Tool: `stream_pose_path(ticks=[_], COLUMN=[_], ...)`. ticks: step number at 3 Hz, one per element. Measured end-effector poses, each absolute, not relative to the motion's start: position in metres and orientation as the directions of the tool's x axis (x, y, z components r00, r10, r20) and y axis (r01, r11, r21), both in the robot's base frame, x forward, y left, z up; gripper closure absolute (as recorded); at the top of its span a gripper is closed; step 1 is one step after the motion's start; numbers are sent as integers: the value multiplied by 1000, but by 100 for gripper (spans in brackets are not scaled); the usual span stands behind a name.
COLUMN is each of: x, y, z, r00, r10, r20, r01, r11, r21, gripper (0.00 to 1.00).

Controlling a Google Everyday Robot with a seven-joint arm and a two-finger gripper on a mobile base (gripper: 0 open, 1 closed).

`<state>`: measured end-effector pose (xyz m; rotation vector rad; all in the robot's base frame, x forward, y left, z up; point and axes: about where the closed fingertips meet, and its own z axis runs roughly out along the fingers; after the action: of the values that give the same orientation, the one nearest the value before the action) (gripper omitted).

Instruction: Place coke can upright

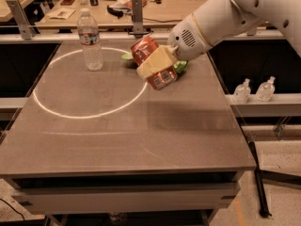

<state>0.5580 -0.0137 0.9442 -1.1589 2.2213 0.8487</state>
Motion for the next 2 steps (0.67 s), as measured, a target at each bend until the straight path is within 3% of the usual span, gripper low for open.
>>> stream_pose_path(ticks=[1,2], x=[557,557], y=[-10,0], z=[949,962], r00=[-446,-306], r10=[-522,-406], r20=[-727,-861], r01=[-877,-922], r11=[416,352], r21=[239,162], gripper=[100,100])
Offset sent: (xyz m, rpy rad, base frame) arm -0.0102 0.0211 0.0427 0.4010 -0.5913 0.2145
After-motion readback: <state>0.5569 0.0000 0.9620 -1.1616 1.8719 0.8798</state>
